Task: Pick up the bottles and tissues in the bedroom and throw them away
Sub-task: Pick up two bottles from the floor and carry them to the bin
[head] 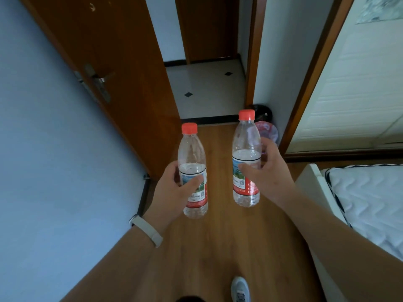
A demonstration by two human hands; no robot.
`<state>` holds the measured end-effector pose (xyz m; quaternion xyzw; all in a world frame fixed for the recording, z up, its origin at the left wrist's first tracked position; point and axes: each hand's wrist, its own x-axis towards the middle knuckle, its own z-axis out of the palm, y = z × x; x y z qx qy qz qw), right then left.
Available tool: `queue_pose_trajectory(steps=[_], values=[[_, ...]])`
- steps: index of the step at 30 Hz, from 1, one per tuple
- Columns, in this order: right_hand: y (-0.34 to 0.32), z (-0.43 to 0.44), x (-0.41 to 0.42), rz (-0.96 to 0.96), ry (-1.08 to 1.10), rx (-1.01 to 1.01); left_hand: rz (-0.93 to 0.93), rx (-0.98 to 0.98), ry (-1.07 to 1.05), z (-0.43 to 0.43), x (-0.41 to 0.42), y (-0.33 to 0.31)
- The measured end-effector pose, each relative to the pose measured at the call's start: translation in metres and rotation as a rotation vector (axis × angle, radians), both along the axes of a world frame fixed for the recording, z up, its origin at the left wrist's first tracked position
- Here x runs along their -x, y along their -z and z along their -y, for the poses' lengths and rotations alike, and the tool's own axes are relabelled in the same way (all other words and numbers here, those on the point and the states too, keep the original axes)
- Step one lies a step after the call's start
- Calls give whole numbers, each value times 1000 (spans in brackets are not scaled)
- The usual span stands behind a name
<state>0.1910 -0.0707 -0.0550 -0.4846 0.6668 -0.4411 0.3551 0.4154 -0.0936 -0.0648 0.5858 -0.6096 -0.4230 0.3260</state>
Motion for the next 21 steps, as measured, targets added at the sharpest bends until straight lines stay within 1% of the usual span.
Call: queue_pose_trajectory(steps=[3, 6, 11, 15, 21], values=[[4, 17, 22, 6, 22, -23, -4, -31, 17, 27, 22, -1], [5, 43, 41, -8, 52, -34, 14, -22, 40, 62, 39, -1], [11, 103, 61, -46, 109, -63, -48, -23, 85, 128, 57, 4], [17, 161, 70, -67, 171, -103, -113, -60, 115, 198, 62, 20], [18, 269, 72, -119, 268, -130, -189, -85, 192, 331, 64, 32]])
